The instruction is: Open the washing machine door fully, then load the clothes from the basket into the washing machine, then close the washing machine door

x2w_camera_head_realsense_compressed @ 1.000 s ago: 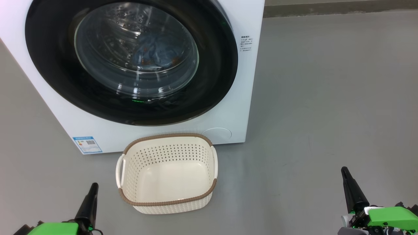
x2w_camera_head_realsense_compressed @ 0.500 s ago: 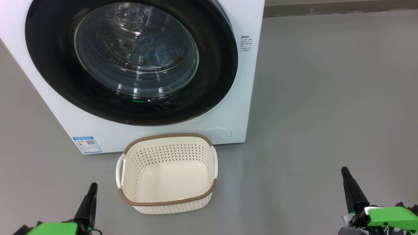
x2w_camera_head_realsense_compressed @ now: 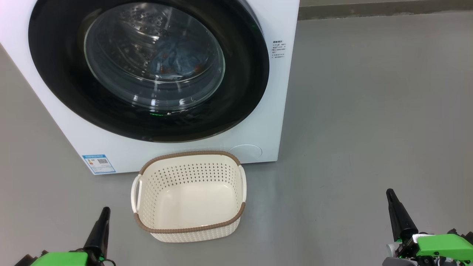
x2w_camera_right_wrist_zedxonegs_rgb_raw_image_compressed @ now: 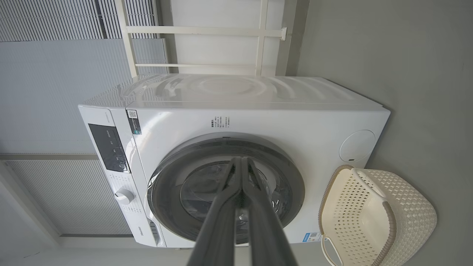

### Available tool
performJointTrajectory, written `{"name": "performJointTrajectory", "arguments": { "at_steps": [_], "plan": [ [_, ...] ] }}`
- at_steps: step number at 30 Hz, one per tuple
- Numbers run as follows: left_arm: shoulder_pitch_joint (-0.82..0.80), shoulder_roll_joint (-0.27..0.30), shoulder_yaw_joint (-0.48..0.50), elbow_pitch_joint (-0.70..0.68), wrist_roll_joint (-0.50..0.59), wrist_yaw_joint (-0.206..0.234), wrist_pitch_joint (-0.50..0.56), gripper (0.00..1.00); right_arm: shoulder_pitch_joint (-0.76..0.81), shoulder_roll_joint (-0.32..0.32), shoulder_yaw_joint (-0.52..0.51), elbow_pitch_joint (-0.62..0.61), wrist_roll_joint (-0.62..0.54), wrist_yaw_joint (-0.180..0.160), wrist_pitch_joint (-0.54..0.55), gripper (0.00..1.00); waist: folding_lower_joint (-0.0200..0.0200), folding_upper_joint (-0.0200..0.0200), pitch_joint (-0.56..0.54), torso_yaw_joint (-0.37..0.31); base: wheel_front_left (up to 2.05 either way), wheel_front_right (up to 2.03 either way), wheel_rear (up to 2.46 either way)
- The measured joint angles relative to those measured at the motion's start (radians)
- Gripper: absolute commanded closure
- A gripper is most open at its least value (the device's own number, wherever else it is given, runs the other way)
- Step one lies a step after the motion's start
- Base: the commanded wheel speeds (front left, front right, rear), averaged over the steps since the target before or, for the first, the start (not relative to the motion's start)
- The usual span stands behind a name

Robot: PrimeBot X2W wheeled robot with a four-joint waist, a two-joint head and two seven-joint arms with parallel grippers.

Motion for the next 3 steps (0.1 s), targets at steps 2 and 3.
{"name": "performJointTrajectory", "arguments": {
  "at_steps": [2, 3],
  "plan": [
    [0.000, 0.000, 0.000, 0.000, 0.000, 0.000, 0.000, 1.00, 0.000, 0.000, 0.000, 0.000, 0.000, 0.000, 0.000, 1.00, 0.0000, 0.0000, 0.000, 0.000, 0.00, 0.00, 0.00],
    [0.000, -0.001, 0.001, 0.000, 0.000, 0.000, 0.000, 1.00, 0.000, 0.000, -0.001, 0.000, 0.000, 0.000, 0.000, 1.00, 0.0000, 0.0000, 0.000, 0.000, 0.00, 0.00, 0.00]
  ]
}}
